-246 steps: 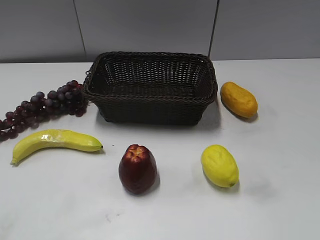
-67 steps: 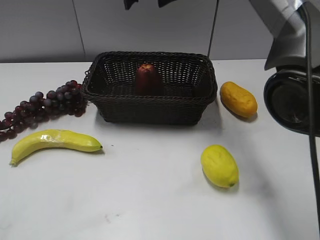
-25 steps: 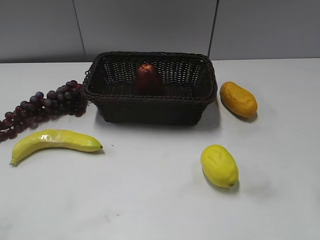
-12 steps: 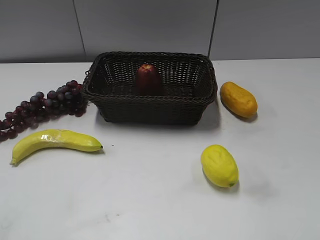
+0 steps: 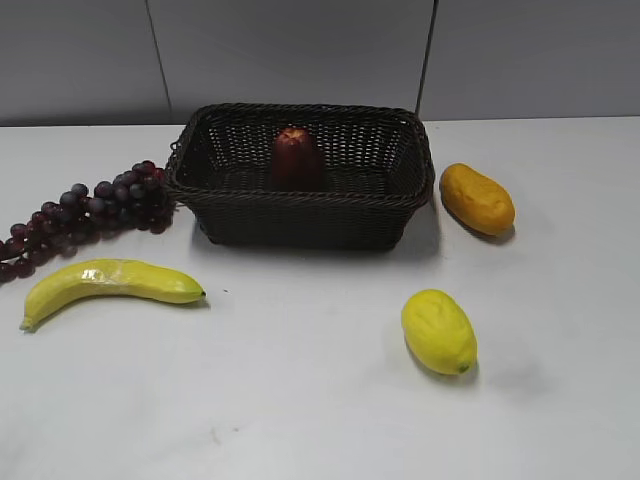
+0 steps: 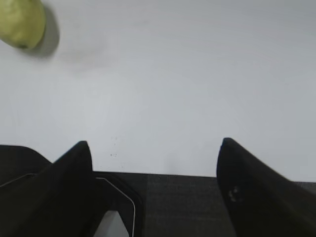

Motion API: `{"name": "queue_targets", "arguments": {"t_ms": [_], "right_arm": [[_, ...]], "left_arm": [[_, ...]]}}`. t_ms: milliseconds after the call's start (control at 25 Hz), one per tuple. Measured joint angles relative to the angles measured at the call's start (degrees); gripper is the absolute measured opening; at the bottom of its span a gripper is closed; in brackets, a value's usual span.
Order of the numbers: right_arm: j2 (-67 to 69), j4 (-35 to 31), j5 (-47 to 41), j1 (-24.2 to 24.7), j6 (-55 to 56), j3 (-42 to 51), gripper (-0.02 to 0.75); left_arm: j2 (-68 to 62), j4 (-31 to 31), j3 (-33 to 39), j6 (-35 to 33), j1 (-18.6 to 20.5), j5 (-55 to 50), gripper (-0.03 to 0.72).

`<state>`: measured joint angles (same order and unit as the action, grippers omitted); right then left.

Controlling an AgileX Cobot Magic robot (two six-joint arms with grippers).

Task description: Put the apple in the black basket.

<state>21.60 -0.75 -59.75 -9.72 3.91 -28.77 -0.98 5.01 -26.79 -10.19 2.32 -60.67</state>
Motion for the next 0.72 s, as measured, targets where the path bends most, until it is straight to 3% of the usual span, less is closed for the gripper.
{"name": "queue_targets", "arguments": {"t_ms": [720], "right_arm": [[-20.2, 0.0, -0.2, 0.0, 0.0, 0.2, 0.593]], "left_arm": [[0.0, 0.0, 0.0, 0.0, 0.0, 0.0, 0.237]]}}
